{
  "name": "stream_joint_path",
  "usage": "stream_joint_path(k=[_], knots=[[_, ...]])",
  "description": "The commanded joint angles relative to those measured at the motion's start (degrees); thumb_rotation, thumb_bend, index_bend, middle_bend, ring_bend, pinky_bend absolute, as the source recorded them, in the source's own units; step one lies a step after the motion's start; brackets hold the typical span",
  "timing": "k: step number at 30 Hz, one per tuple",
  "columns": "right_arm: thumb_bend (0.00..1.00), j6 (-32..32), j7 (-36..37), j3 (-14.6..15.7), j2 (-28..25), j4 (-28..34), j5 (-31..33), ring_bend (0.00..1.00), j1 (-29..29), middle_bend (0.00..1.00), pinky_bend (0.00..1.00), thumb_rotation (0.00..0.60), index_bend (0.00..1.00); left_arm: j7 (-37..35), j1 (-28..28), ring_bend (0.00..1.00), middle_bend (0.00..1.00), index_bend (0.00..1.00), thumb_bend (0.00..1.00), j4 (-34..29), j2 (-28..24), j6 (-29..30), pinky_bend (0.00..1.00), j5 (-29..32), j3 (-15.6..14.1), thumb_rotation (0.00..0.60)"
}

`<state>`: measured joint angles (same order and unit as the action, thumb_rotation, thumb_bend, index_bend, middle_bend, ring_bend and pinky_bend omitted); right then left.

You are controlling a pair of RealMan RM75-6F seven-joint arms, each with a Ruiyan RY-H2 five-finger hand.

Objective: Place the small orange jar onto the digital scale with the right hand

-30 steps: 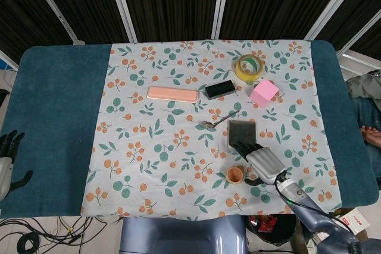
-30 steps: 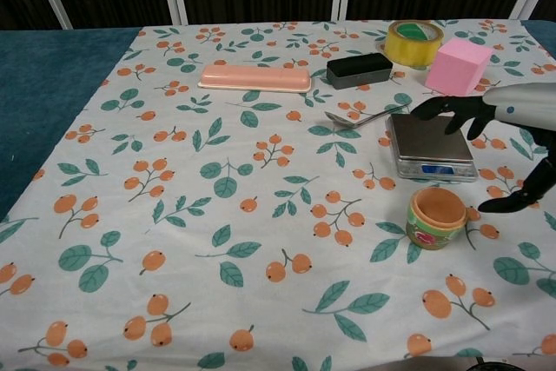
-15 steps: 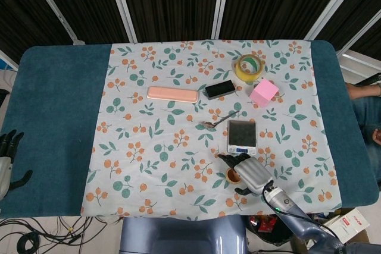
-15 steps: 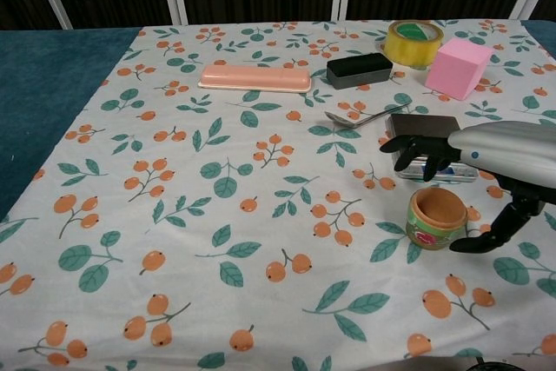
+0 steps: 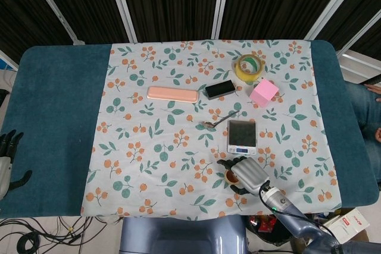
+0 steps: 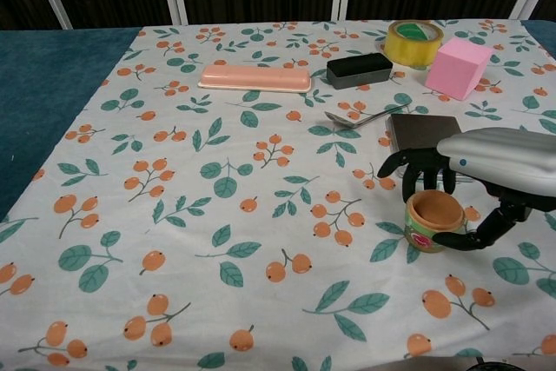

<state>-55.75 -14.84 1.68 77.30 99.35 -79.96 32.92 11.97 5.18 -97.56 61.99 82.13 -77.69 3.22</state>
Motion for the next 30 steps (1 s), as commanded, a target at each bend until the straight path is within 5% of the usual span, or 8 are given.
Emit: stream_joint_path(k=[1, 17, 30], knots=[[0.47, -0.2, 0.4, -0.2, -0.2, 0.1, -0.4, 0.52, -0.1, 0.38, 0.42, 0.6, 0.23, 0.0, 0.0, 0.0, 0.01, 0.07, 0.25, 0.0, 0.0, 0.0, 0.0, 0.0, 0.0, 0.6], [0.48, 1.0, 4.8, -8.3, -5.1, -4.4, 5.9, 0.54, 2.8, 0.41, 0.43, 0.6, 0.25, 0.0, 0.0, 0.0, 0.01, 0.07, 0.25, -0.1, -0.1, -0.1, 0.0, 0.1, -0.1, 0.6], [0.48, 7.6, 6.7, -9.6, -2.2, -14.1, 11.1, 0.54, 5.9, 0.4, 0.43, 0.6, 0.25, 0.2, 0.0, 0.0, 0.01, 0.06, 0.25, -0.2, -0.1, -0.1, 0.0, 0.2, 0.0, 0.6]])
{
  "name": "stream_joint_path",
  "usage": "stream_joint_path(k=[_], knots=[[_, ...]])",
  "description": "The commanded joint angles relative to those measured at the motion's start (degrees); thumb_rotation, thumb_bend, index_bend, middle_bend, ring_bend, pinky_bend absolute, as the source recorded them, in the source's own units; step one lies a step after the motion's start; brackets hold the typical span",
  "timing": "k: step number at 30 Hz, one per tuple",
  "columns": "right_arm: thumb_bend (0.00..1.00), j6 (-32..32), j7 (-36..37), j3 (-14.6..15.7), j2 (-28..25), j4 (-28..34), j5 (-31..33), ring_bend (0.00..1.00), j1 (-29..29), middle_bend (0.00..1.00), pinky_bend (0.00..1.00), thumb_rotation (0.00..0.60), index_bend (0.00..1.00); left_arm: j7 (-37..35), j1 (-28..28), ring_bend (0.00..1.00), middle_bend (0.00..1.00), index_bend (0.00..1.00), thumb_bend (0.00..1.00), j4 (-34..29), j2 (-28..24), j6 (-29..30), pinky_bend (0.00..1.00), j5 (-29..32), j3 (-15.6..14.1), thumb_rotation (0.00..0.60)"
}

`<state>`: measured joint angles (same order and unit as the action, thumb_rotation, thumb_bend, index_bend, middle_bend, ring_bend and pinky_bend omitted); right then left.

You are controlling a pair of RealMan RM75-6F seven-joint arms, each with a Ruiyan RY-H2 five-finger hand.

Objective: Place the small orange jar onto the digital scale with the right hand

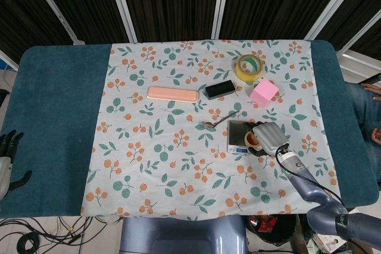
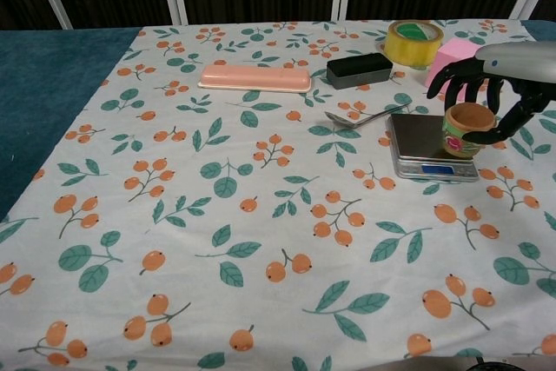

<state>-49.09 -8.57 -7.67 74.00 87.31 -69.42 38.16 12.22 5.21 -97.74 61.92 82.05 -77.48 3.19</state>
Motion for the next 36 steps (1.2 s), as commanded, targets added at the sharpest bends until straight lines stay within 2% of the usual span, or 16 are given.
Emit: stream_joint_path(k=[1, 10, 19, 22, 25, 30, 32, 36], knots=[[0.49, 1.1, 0.8, -0.3, 1.5, -2.7, 0.7, 0.54, 0.9, 0.4, 0.43, 0.6, 0.25, -0.1, 0.0, 0.0, 0.01, 0.06, 0.25, 0.0, 0.0, 0.0, 0.0, 0.0, 0.0, 0.6], [0.48, 2.0, 4.1, -1.4, 3.8, -7.1, 0.6, 0.54, 1.9, 0.4, 0.43, 0.6, 0.25, -0.1, 0.1, 0.0, 0.01, 0.06, 0.25, 0.0, 0.0, -0.1, 0.0, 0.2, 0.1, 0.6], [0.48, 2.2, 6.0, -1.8, 4.8, -8.2, -0.3, 0.54, 2.5, 0.38, 0.43, 0.6, 0.25, -0.1, 0.1, 0.0, 0.01, 0.06, 0.25, 0.0, -0.1, -0.1, 0.0, 0.2, 0.1, 0.6], [0.39, 2.5, 6.2, -1.8, 5.2, -8.7, -0.3, 0.51, 2.8, 0.35, 0.43, 0.6, 0.22, -0.2, 0.1, 0.0, 0.01, 0.06, 0.25, 0.0, -0.1, -0.1, 0.0, 0.2, 0.1, 0.6], [0.25, 2.7, 6.1, -1.9, 5.4, -8.9, 0.1, 0.43, 3.0, 0.27, 0.39, 0.6, 0.16, -0.2, 0.1, 0.0, 0.01, 0.06, 0.25, 0.0, -0.1, -0.2, 0.0, 0.2, 0.1, 0.6], [0.09, 4.3, 6.8, -2.0, 5.2, -8.3, 1.3, 0.28, 3.4, 0.11, 0.31, 0.6, 0.05, -0.2, 0.2, 0.0, 0.01, 0.06, 0.25, -0.1, -0.2, -0.4, 0.0, 0.4, 0.1, 0.6], [0.05, 4.6, 6.5, -1.8, 5.1, -8.3, 1.3, 0.24, 3.5, 0.07, 0.27, 0.6, 0.02, -0.2, 0.2, 0.0, 0.01, 0.06, 0.25, -0.2, -0.2, -0.5, 0.0, 0.5, 0.1, 0.6], [0.02, 3.5, 6.7, -2.2, 5.2, -8.1, 1.5, 0.22, 3.3, 0.03, 0.25, 0.6, 0.0, -0.1, 0.1, 0.0, 0.01, 0.06, 0.25, -0.3, -0.3, -0.5, 0.0, 0.6, 0.1, 0.6]])
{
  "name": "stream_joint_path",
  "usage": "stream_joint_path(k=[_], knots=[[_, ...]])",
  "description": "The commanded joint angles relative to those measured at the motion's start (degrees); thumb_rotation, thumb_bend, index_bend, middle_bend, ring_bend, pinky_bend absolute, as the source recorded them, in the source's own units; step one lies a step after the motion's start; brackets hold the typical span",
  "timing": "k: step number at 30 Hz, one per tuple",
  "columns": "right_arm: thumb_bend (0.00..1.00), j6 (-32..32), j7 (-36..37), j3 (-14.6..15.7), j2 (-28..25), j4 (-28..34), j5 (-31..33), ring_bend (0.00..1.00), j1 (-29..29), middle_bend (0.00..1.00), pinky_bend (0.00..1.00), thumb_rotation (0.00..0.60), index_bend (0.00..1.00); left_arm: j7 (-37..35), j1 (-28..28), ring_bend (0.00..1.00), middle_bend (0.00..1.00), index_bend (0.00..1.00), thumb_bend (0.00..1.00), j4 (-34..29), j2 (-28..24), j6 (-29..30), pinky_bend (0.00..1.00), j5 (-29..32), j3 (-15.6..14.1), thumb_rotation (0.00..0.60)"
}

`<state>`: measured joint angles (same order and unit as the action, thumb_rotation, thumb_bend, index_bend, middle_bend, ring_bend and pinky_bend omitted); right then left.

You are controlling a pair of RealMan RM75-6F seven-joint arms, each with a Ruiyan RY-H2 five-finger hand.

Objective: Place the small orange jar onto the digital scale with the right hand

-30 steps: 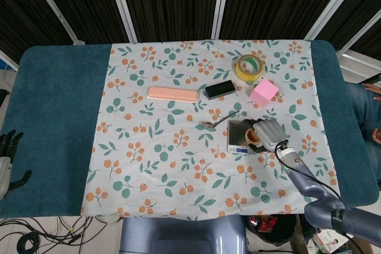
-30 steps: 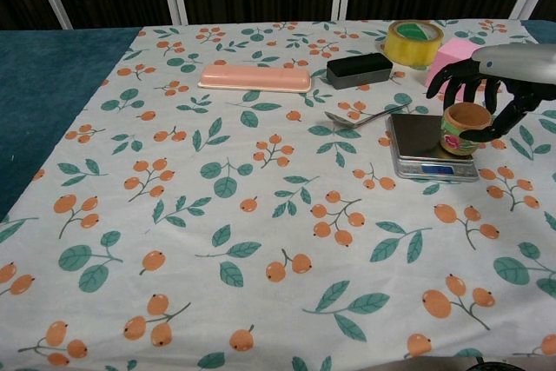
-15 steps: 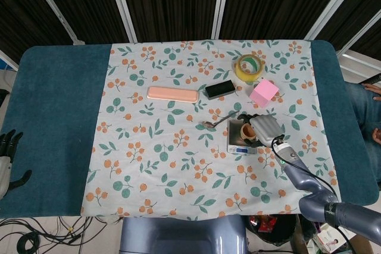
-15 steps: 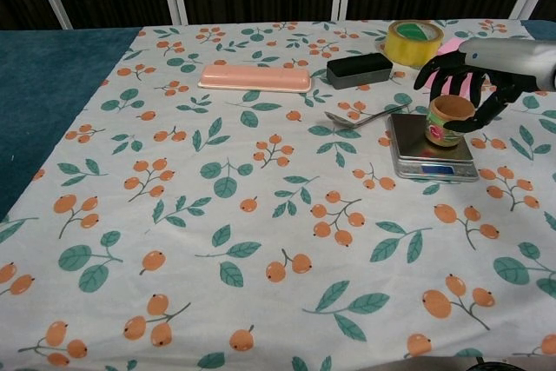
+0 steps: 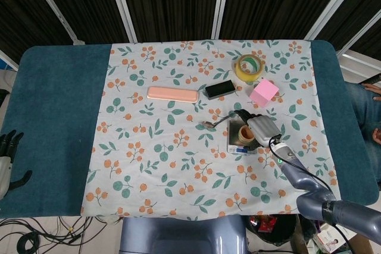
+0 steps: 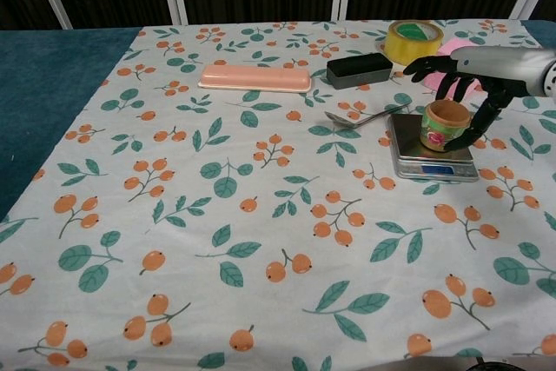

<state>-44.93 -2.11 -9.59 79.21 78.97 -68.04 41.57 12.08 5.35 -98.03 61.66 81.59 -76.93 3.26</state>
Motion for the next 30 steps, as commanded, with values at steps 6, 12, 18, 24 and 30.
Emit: stream_joint_path(k=[6, 12, 18, 24, 30], knots=[[0.02, -3.9, 1.1, -1.3, -1.1, 2.0, -1.2, 0.18, -0.9, 0.01, 0.24, 0.6, 0.0, 0.2, 0.0, 0.0, 0.01, 0.06, 0.25, -0.1, 0.0, -0.1, 0.0, 0.1, 0.0, 0.6], [0.03, -10.2, -0.9, -1.6, -6.3, 6.4, -3.9, 0.18, -3.4, 0.01, 0.22, 0.6, 0.0, 0.1, 0.0, 0.0, 0.01, 0.06, 0.25, -0.1, 0.0, 0.1, 0.0, 0.0, 0.0, 0.6], [0.03, -19.7, -4.9, -0.3, -17.6, 18.2, -4.8, 0.18, -10.8, 0.01, 0.22, 0.6, 0.0, 0.0, -0.1, 0.0, 0.01, 0.06, 0.25, -0.1, 0.1, 0.4, 0.0, -0.4, -0.1, 0.6], [0.05, -33.7, -2.4, 5.1, -21.1, 25.1, -11.8, 0.18, -21.8, 0.01, 0.22, 0.6, 0.0, 0.3, -0.2, 0.01, 0.01, 0.06, 0.25, -0.1, 0.4, 0.7, 0.0, -0.9, -0.3, 0.6], [0.05, -44.1, -6.9, 11.5, -17.8, 22.6, -16.3, 0.18, -31.9, 0.01, 0.22, 0.6, 0.0, 0.6, -0.4, 0.0, 0.01, 0.06, 0.25, 0.0, 0.6, 1.5, 0.0, -1.2, -0.2, 0.6]])
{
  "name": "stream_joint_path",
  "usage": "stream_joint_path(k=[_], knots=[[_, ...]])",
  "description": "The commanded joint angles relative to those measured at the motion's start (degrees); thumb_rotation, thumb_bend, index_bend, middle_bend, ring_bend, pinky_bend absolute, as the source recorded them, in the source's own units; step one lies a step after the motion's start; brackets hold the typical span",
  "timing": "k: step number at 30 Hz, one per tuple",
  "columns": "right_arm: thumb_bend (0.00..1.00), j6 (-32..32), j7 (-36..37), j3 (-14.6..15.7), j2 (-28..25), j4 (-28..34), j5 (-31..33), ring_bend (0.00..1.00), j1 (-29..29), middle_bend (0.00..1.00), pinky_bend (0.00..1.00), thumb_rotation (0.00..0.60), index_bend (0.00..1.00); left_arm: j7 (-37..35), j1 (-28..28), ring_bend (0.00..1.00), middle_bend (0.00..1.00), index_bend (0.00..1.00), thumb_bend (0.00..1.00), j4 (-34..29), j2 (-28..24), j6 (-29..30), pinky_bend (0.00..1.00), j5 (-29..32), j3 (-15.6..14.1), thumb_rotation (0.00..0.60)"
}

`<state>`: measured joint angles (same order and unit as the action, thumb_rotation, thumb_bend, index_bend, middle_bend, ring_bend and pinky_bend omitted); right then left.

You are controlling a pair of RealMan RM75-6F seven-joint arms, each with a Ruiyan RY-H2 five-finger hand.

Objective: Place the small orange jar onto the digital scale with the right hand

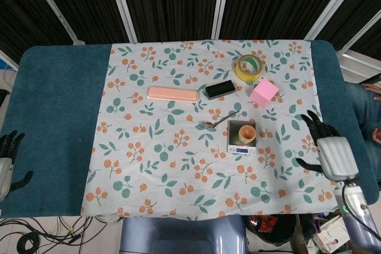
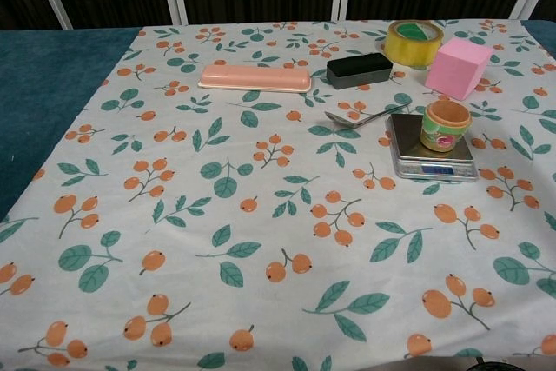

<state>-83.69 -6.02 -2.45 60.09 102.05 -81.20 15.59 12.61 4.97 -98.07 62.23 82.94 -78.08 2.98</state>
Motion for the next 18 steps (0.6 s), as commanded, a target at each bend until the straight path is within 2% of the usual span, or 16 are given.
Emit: stream_joint_path(k=[1, 5, 9, 18], knots=[[0.05, -6.1, -4.2, 4.9, 1.9, -1.0, -3.2, 0.18, -7.0, 0.01, 0.22, 0.6, 0.0, 0.0, -0.1, 0.0, 0.01, 0.06, 0.25, 0.1, 0.1, 0.2, 0.0, -0.1, 0.0, 0.6], [0.05, -8.0, -6.4, 5.7, 4.5, -3.6, -3.8, 0.18, -9.4, 0.01, 0.22, 0.6, 0.0, 0.4, -0.2, 0.0, 0.01, 0.06, 0.25, 0.2, 0.2, 0.5, 0.0, -0.6, -0.2, 0.6], [0.05, -7.4, -5.5, 5.6, 6.2, -5.9, -3.6, 0.18, -10.2, 0.01, 0.22, 0.6, 0.0, 1.6, -0.4, 0.0, 0.01, 0.06, 0.25, 1.3, 0.5, 1.8, 0.0, -2.4, -0.5, 0.6], [0.05, -7.3, -4.9, 4.0, 7.9, -9.0, -4.2, 0.18, -10.5, 0.01, 0.22, 0.6, 0.0, -0.7, -0.6, 0.0, 0.01, 0.06, 0.25, 3.4, 1.3, 3.3, 0.0, -6.6, -1.6, 0.6]])
